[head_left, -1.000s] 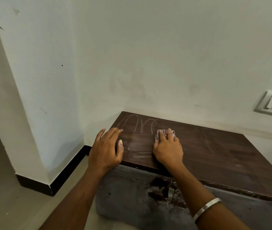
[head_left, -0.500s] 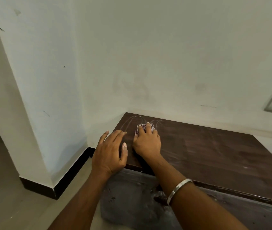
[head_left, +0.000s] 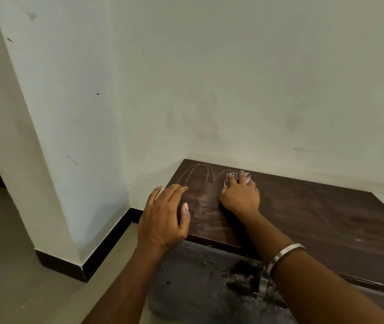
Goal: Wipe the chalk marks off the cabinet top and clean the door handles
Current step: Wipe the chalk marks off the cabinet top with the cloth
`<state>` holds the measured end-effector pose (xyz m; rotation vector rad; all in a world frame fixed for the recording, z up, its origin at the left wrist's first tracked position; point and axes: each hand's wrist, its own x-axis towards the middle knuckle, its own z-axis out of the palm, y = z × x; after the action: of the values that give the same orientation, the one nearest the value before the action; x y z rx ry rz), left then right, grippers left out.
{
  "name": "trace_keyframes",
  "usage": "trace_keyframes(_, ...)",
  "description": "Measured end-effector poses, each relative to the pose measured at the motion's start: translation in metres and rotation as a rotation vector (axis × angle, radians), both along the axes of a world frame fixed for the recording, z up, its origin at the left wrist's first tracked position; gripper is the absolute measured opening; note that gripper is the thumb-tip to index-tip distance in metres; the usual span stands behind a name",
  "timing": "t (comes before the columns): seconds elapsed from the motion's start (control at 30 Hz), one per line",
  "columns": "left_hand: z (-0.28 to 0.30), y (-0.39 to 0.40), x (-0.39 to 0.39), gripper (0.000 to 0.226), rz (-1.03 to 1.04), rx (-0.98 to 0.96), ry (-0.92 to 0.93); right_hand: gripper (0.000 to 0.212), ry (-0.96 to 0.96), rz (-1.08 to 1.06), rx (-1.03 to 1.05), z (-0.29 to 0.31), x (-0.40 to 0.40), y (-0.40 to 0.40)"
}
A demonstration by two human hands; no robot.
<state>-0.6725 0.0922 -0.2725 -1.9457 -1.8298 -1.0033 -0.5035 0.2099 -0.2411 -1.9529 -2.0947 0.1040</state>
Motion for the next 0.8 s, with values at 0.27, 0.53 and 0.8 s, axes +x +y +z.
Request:
trace_keyframes(0.27,-0.001,0.001,-0.002,0.045,-0.007,0.003,-0.004,0.054,0.015,0.151,0.018,0.000,-0.040,0.006)
trace_keyframes(0.53,-0.002,0.002,-0.001,0.047,-0.013,-0.005,-0.018,0.054,-0.019,0.031,-0.016,0.004,0.024,0.033)
trace_keyframes(0.8,-0.001,0.001,-0.001,0.047,-0.029,0.008,-0.028,0.054,-0.008,0.118,0.000,0.004,-0.035,0.041)
